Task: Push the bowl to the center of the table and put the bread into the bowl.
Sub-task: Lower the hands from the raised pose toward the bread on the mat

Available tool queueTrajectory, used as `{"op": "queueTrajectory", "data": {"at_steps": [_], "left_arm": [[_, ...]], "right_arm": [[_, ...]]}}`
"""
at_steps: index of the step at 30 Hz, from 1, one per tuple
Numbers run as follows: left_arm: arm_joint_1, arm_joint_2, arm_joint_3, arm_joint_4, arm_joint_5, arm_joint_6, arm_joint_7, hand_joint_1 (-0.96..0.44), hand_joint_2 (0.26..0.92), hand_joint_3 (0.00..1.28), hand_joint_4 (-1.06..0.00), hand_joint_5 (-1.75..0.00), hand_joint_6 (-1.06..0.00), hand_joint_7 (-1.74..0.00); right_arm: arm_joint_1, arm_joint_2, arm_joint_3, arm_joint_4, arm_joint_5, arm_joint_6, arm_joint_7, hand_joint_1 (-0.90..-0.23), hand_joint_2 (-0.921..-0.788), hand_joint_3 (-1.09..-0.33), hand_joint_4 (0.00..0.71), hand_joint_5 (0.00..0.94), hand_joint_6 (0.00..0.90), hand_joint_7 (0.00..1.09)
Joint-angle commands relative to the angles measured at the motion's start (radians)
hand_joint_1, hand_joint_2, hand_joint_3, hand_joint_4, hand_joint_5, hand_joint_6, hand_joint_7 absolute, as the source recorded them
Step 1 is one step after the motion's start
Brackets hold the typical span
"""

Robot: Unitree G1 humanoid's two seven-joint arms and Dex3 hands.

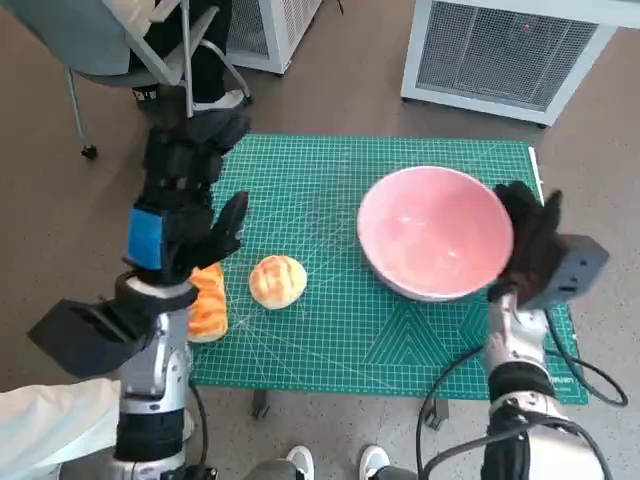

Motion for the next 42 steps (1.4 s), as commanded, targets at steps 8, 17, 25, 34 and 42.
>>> {"op": "queueTrajectory", "data": {"at_steps": [8,17,25,34,42], "left_arm": [[0.034,0.036,0.026,-0.043,0.025,-0.004,0.027,-0.3,0.831,0.53,-0.03,-0.76,0.0,-1.04],[0.053,0.083,0.043,-0.045,0.08,-0.025,0.042,-0.36,0.877,0.42,-0.07,-0.7,-0.01,-1.04],[0.08,0.219,0.068,-0.001,0.208,-0.121,0.007,-0.37,0.915,0.28,-0.17,-0.61,-0.08,-0.95],[0.045,0.547,0.053,0.208,0.315,-0.272,-0.189,-0.33,0.921,0.12,-0.43,-0.21,-0.35,-0.52],[-0.014,0.698,-0.013,0.35,0.344,-0.362,-0.329,-0.35,0.921,0.07,-0.5,-0.03,-0.48,-0.23]], "right_arm": [[-0.06,0.066,0.006,0.024,0.005,0.061,0.005,-0.299,-0.921,-0.572,0.431,0.015,0.177,0.53],[-0.094,0.08,0.044,0.027,-0.034,0.086,-0.025,-0.288,-0.921,-0.578,0.406,0.002,0.174,0.54],[-0.111,0.042,0.115,0.004,-0.113,0.027,-0.088,-0.283,-0.921,-0.574,0.397,0.001,0.165,0.55],[-0.092,0.003,0.154,-0.127,-0.123,-0.201,-0.014,-0.297,-0.921,-0.569,0.387,0.003,0.09,0.63],[-0.006,0.001,0.187,-0.36,-0.074,-0.367,0.1,-0.349,-0.921,-0.555,0.38,0.001,0.048,0.71]]}}
